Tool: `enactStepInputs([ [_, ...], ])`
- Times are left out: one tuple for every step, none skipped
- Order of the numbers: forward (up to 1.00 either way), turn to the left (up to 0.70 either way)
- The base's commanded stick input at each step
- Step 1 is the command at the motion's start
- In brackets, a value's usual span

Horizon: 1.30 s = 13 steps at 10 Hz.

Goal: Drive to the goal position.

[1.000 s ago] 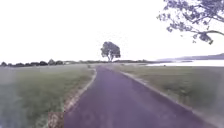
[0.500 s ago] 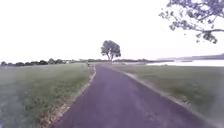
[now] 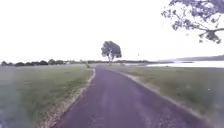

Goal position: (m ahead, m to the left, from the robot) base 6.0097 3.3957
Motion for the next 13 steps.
enactStepInputs([
  [0.7, 0.0],
  [0.7, 0.0],
  [0.7, 0.0],
  [0.7, 0.0],
  [0.7, 0.0],
  [0.7, 0.0],
  [0.7, 0.0],
  [0.7, 0.0],
  [0.7, 0.0],
  [0.7, 0.0],
  [0.7, 0.0],
  [0.7, 0.0],
  [0.7, 0.0],
])
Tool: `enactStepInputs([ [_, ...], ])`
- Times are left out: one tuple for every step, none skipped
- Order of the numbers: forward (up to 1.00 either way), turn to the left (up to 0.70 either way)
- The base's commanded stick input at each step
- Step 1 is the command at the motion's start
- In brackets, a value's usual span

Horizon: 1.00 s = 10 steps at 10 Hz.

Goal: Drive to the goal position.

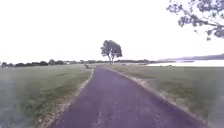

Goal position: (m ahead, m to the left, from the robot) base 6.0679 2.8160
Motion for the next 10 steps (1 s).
enactStepInputs([
  [0.7, 0.0],
  [0.7, 0.0],
  [0.7, 0.0],
  [0.7, 0.0],
  [0.7, 0.0],
  [0.7, 0.0],
  [0.7, 0.0],
  [0.7, 0.0],
  [0.7, 0.0],
  [0.46, 0.0],
])
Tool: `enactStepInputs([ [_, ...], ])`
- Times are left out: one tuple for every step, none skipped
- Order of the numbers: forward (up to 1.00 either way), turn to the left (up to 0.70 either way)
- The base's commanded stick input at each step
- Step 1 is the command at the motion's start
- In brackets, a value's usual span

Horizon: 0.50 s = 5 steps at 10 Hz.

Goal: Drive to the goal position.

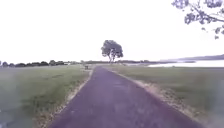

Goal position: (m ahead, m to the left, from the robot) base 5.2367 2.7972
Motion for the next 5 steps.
enactStepInputs([
  [0.2, 0.0],
  [0.0, 0.0],
  [0.0, 0.0],
  [0.0, 0.0],
  [0.0, 0.0],
])
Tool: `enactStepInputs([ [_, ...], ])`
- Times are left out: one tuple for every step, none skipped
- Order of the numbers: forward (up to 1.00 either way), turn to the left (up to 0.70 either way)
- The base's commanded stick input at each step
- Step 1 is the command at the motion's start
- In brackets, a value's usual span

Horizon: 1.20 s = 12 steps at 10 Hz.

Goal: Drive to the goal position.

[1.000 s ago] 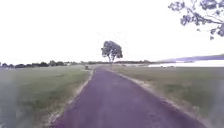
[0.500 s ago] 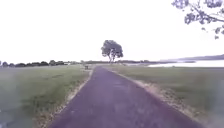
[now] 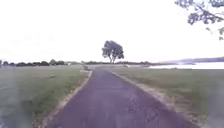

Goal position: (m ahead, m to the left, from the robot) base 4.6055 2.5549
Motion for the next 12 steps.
enactStepInputs([
  [0.0, 0.0],
  [0.0, 0.0],
  [0.0, 0.0],
  [0.0, 0.0],
  [0.0, 0.0],
  [0.7, 0.0],
  [0.7, 0.0],
  [0.7, 0.0],
  [0.7, 0.0],
  [0.7, 0.0],
  [0.7, 0.0],
  [0.7, 0.0],
])
